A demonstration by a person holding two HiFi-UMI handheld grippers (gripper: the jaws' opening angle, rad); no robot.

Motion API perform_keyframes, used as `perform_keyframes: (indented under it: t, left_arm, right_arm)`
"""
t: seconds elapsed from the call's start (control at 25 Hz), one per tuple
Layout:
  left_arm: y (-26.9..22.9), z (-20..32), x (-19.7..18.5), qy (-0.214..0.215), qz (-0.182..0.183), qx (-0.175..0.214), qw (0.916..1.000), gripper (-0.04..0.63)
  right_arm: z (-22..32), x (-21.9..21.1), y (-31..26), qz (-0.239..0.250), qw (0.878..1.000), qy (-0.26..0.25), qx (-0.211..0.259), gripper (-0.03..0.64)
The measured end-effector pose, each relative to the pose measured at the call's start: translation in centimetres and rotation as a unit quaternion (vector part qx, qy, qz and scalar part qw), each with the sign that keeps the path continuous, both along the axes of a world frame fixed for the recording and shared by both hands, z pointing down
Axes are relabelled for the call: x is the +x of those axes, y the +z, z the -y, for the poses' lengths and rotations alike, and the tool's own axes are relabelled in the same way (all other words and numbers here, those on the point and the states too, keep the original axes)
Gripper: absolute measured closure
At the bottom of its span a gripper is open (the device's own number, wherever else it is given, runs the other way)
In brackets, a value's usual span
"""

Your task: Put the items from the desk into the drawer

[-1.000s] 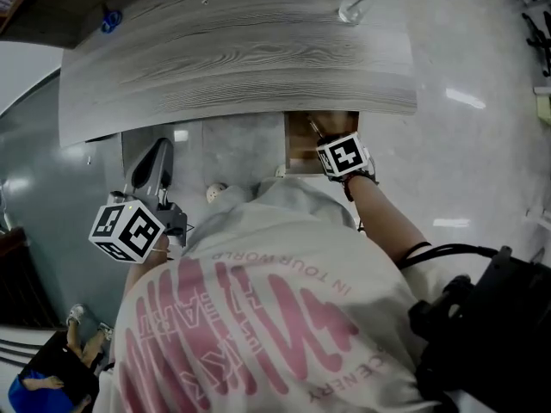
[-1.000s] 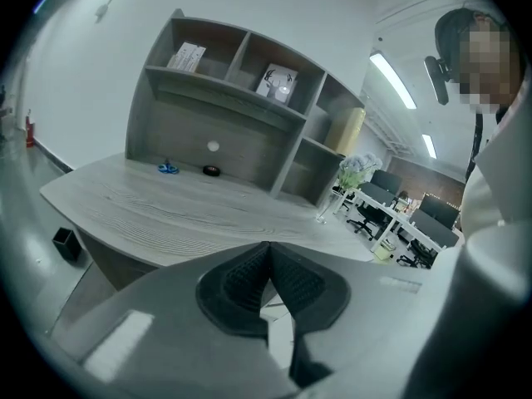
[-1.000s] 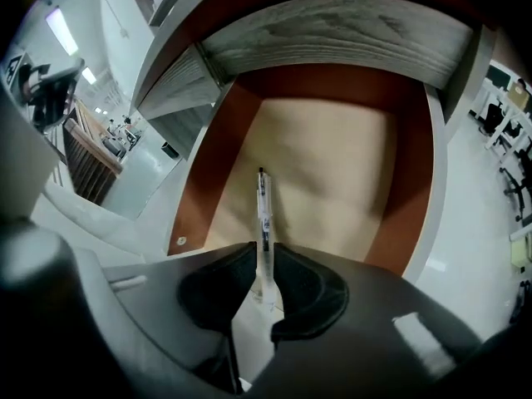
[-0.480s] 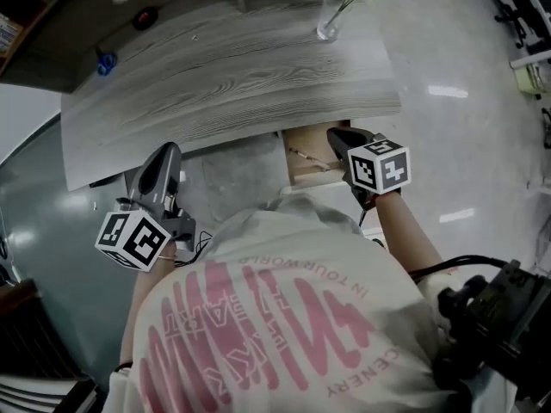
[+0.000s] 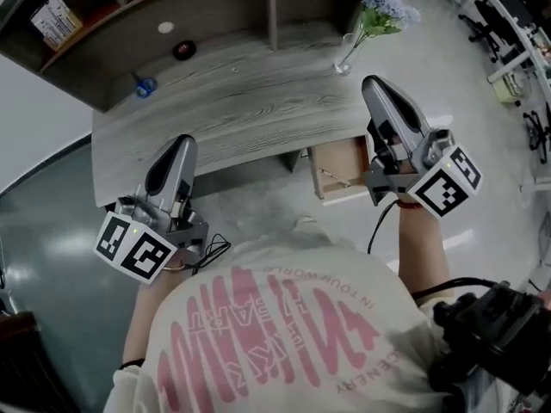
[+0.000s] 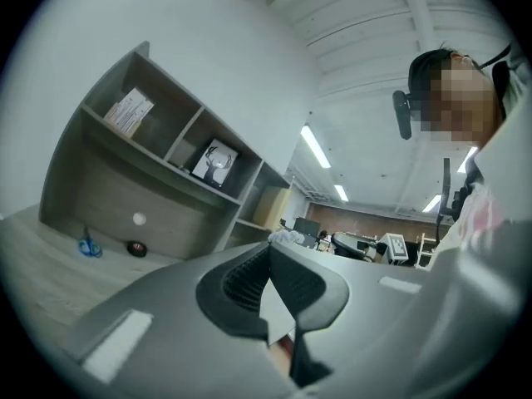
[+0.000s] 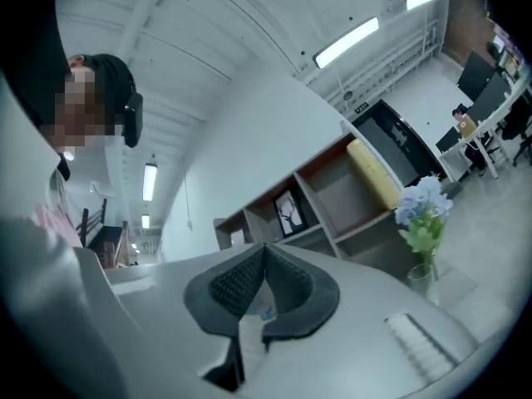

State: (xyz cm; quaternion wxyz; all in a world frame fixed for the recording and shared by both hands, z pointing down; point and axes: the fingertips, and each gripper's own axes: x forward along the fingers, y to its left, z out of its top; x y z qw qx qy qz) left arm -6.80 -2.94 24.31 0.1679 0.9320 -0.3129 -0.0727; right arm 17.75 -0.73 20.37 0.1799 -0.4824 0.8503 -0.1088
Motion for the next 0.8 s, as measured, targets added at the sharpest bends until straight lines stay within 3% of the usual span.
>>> perform_keyframes:
  t: [0.12, 0.32, 0.6, 0.8]
  left_arm:
    - [-1.9, -1.4, -2.3, 0.022, 0.000, 0.023, 0.9995, 0.575]
    - [-2.1, -3.2, -4.8, 0.051, 0.012, 0.034, 0.9980, 0.575]
    - [-0.1, -5.2, -8.9, 0.051, 0.003, 0.013, 0.9986, 0.577]
    - [0.5, -5.3, -10.5, 0.042, 0.020, 0.011, 0.9988, 0.577]
  right_arm:
    - [-1.8, -6.1, -0.4, -0.011, 1.000, -0.014, 0.008, 0.612]
    - [-3.7, -13.3, 2.1, -0.079, 0.996, -0.026, -0.030, 0.612]
    - [-5.7, -20.1, 5.4, -0.129, 0.988, -0.036, -0.071, 0.614]
    - [-5.7, -23.0, 5.8, -0.157, 0.983, -0.052, -0.077, 0.613]
